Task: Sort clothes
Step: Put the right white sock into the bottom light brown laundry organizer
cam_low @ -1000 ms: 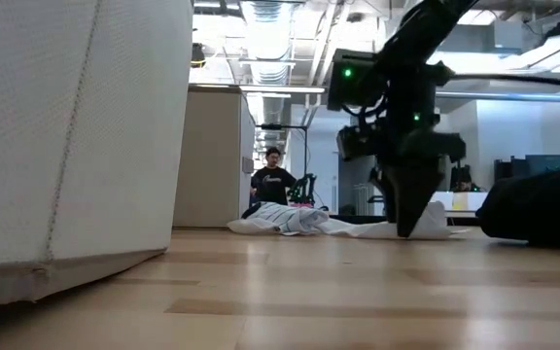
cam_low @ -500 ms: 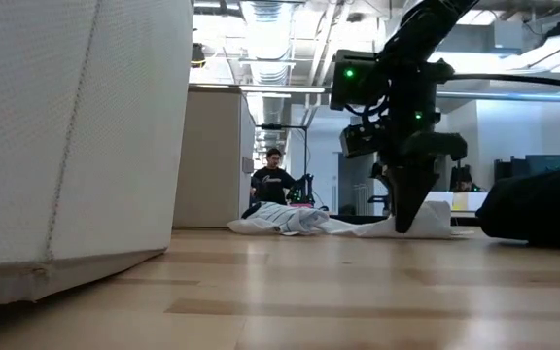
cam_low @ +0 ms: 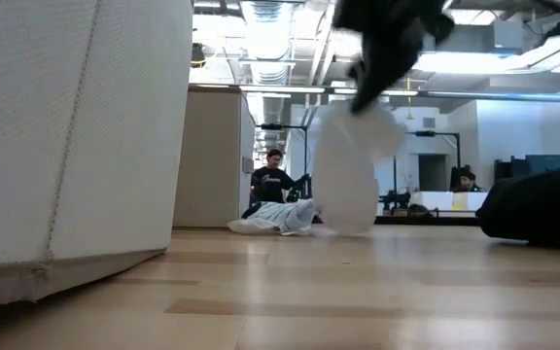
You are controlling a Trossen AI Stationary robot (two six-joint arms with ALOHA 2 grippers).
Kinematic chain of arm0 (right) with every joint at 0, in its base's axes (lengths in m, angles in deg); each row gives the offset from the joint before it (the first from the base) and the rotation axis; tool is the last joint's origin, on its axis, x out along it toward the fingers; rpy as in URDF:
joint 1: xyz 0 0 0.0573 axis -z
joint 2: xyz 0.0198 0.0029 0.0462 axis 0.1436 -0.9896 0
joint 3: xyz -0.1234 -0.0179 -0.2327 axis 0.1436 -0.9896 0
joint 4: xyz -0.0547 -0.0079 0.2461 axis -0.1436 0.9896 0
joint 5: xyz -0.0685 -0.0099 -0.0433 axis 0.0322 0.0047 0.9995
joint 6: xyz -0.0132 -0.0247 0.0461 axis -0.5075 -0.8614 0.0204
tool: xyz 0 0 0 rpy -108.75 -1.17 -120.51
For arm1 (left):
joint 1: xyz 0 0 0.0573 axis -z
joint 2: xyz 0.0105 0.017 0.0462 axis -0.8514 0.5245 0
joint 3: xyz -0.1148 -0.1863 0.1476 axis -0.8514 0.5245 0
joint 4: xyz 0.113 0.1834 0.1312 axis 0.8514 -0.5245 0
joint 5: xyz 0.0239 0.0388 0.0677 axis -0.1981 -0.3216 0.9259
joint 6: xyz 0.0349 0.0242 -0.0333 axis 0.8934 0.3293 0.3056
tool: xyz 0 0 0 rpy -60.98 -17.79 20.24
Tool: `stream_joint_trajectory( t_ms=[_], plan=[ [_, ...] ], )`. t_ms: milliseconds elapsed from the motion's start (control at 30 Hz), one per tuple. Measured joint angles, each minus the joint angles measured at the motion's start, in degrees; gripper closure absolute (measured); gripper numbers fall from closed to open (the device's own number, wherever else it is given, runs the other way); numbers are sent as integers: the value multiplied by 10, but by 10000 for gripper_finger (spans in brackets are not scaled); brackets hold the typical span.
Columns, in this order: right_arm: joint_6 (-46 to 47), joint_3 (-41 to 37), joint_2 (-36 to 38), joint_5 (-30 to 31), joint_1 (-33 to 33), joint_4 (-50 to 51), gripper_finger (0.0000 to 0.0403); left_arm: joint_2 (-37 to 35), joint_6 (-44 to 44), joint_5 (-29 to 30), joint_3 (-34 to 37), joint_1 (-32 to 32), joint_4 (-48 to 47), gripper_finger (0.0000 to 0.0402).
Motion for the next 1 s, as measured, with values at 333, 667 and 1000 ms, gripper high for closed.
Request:
stream_joint_trajectory(
  t_ms=[333, 667, 1000],
  plan=[
    [-103, 113, 52, 12, -49, -104, 402, 0, 98, -102, 0, -99, 93, 168],
    [-193, 201, 17, 12, -80, -141, 403, 21, 107, -227, 0, -230, 165, 168],
    [-224, 247, -27, 12, -83, -151, 403, 98, 79, -284, 0, -315, 246, 168]
  ],
)
